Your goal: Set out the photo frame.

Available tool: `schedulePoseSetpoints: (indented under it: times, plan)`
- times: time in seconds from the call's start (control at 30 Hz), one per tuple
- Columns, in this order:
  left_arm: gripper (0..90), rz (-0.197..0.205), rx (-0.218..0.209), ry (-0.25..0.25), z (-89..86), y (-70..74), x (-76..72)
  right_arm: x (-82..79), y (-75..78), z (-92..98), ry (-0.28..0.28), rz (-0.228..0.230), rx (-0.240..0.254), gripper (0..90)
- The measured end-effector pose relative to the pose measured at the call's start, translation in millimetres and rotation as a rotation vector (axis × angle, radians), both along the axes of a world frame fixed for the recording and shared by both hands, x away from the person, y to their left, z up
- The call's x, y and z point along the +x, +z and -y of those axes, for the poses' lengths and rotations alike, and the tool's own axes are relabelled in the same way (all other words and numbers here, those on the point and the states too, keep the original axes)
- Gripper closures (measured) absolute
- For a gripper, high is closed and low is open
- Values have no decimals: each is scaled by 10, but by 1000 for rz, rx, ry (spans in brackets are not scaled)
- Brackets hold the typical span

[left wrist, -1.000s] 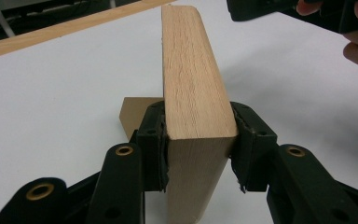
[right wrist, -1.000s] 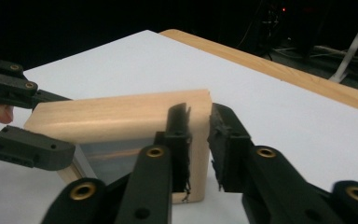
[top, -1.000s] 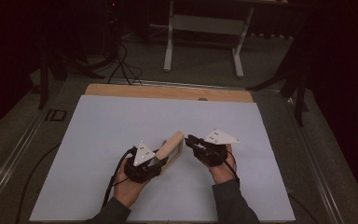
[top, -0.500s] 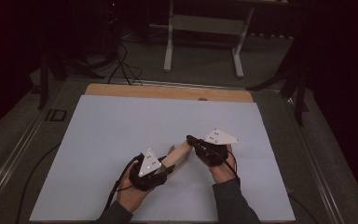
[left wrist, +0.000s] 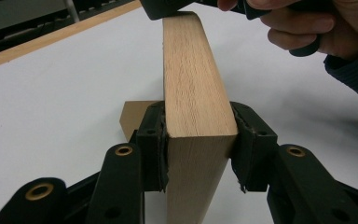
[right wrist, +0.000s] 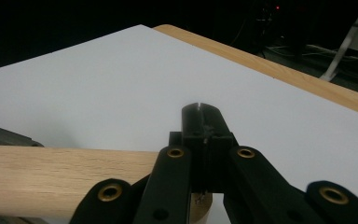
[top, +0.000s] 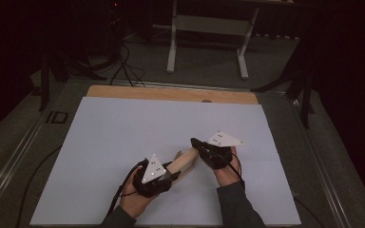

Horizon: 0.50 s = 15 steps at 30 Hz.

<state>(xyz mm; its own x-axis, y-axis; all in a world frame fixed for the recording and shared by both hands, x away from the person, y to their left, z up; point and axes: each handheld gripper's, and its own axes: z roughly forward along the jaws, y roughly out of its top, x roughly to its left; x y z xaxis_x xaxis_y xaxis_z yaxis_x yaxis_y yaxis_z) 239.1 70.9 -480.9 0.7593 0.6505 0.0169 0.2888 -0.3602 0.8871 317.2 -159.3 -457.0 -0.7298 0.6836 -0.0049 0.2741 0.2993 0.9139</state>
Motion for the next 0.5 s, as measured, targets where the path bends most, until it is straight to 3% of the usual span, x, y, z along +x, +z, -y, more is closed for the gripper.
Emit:
schedulePoseSetpoints:
  times: [0.23, 0.5]
  plan:
    - [577, -22, -6, 37, -55, -3, 45, 3, -1, 2, -9, -3, 1, 895]
    - [560, -18, 30, 85, -70, -12, 73, 6, 0, 10, -16, -8, -2, 896]
